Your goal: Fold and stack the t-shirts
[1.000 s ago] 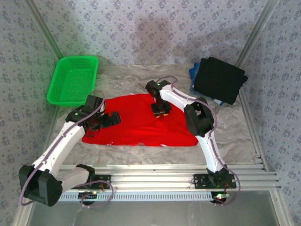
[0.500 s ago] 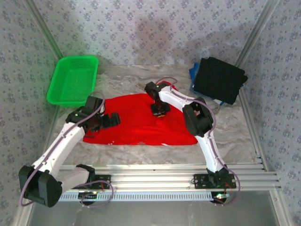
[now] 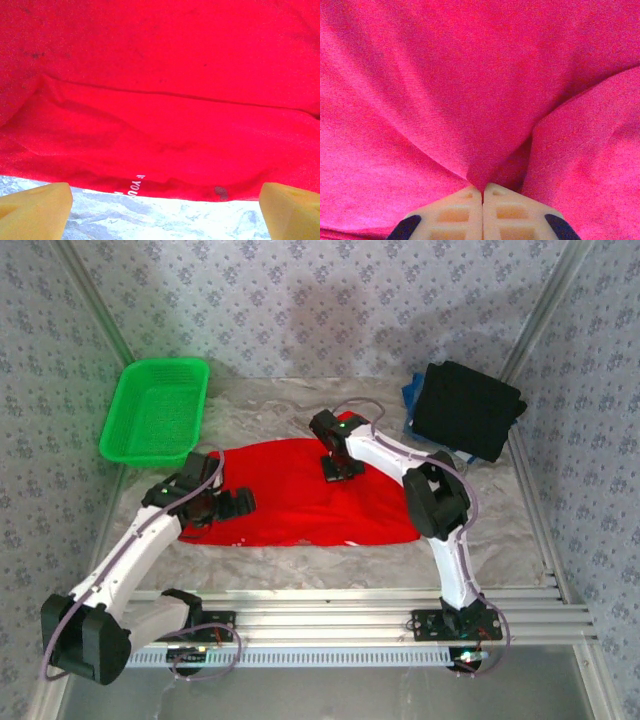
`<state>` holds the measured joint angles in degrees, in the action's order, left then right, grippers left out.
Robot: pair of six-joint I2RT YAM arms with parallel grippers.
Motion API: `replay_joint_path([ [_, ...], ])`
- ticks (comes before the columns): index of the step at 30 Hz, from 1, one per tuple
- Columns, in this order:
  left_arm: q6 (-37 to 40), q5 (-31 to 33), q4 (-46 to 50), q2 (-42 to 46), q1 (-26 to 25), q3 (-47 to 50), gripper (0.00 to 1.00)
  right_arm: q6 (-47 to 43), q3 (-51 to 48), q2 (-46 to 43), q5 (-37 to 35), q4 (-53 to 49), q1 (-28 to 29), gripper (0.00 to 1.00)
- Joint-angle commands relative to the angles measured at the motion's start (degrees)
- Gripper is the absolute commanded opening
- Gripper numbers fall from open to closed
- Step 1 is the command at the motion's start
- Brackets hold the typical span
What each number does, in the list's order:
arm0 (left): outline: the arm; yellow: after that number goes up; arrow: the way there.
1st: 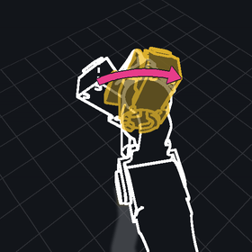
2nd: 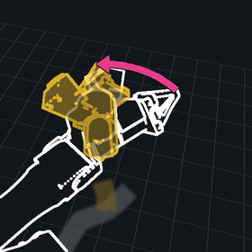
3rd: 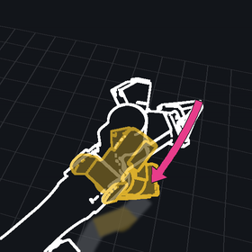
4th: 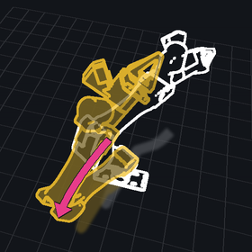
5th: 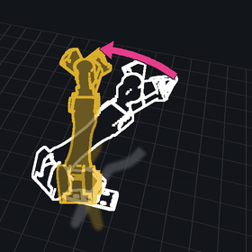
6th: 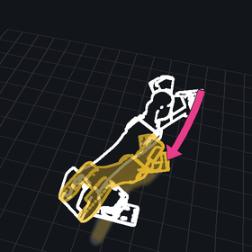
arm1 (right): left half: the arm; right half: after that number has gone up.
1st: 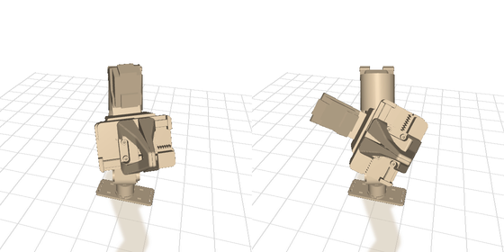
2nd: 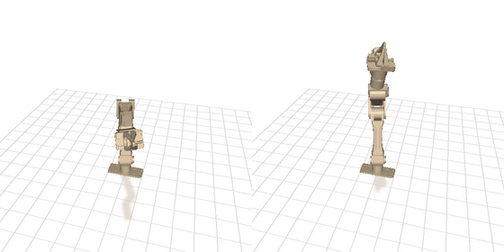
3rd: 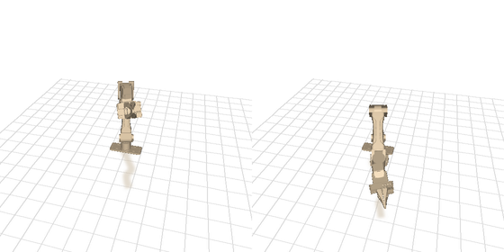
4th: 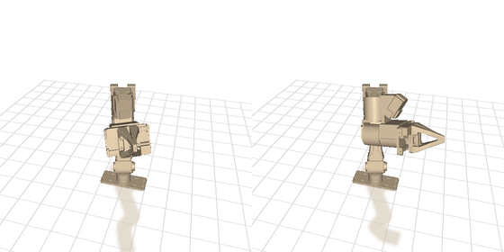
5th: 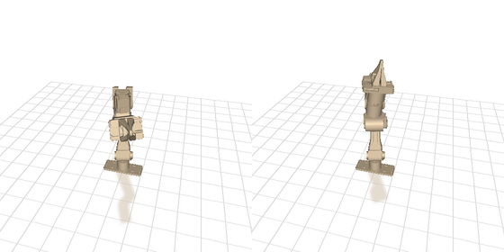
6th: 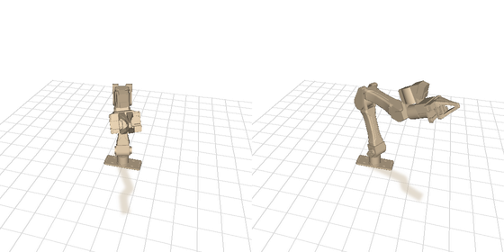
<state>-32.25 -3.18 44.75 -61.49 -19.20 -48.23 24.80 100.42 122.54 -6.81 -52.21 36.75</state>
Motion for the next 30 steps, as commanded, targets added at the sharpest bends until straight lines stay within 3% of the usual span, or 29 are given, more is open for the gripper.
replay_joint_path([
  [1, -1.1, -0.3, -1.0, -0.3, -0.2, 1.2, 0.96, 1.4, -1.3, -1.7, -1.9, 0.3, -0.1, 0.17],
  [8, -7.1, 2.8, -1.0, -3.3, 1.3, 5.5, 0.96, 2.5, -2.6, -1.4, -1.2, 1.8, -0.7, 0.24],
  [18, -12.9, 4.9, -0.3, -10.7, 11.7, 11.0, 0.96, 4.5, -4.9, -0.1, 0.2, 3.8, -1.9, 0.23],
  [27, -13.0, 7.1, 3.1, -8.7, 18.8, 14.1, 0.96, 6.4, -7.2, -1.6, 0.3, 6.1, -2.7, 0.02],
  [30, -14.2, 7.6, 4.0, -7.8, 19.9, 14.3, 0.96, 7.3, -9.1, -3.7, 0.6, 8.9, -3.2, 0.00],
])
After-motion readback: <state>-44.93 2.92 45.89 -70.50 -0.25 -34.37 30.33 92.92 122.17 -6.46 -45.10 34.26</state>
